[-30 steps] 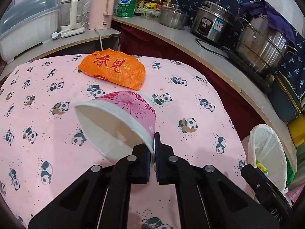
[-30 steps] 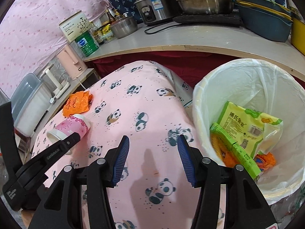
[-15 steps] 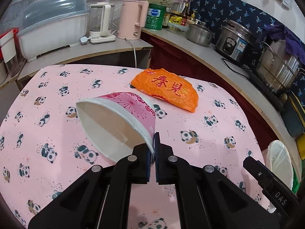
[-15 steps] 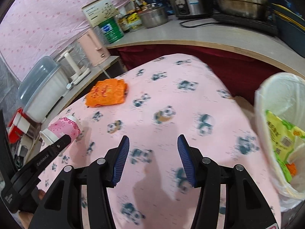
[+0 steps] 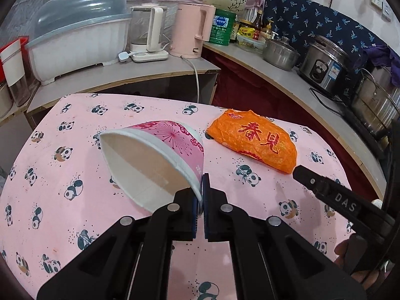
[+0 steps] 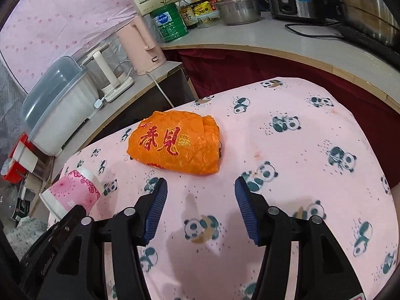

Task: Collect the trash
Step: 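Grasp the pink paper cup rim with the left gripper while the right grasps the orange wrapper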

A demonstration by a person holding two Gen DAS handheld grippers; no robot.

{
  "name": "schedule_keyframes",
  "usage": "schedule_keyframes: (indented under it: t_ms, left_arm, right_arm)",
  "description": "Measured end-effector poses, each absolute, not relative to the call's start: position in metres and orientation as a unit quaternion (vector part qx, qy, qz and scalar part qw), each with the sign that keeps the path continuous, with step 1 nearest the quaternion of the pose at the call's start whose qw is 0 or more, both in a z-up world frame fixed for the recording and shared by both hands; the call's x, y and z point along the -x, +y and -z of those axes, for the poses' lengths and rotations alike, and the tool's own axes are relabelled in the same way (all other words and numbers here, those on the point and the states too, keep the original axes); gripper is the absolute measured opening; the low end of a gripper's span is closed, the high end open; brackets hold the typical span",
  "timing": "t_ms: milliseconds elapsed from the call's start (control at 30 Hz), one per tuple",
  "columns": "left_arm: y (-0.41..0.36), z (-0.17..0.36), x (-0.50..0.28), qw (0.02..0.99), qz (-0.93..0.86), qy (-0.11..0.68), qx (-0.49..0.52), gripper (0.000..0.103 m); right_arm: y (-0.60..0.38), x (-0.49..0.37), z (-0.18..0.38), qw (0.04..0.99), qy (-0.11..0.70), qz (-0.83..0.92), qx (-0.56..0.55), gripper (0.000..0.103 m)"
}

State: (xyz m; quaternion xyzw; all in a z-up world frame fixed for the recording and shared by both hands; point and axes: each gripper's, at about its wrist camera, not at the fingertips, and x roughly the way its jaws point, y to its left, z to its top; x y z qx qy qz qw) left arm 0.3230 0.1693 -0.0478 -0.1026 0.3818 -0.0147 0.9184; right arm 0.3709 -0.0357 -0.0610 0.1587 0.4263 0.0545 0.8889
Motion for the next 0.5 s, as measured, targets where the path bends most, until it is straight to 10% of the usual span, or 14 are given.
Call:
schedule_keyframes:
  t_ms: [333,500]
  left_arm:
    - [0.174,0.062,-0.341,0.916,0.019,0.386,0.11,0.003]
    - [0.168,0.067,-0.342,0.915,0.021,0.389,0.104,0.003]
  right_arm:
    - [-0.031,-0.431,0.082,0.872,0.446,-0.054,-0.192,0.073]
    - [-0.023,-0.431,0.084,0.882,0.442,-0.047,-0.154,0.032]
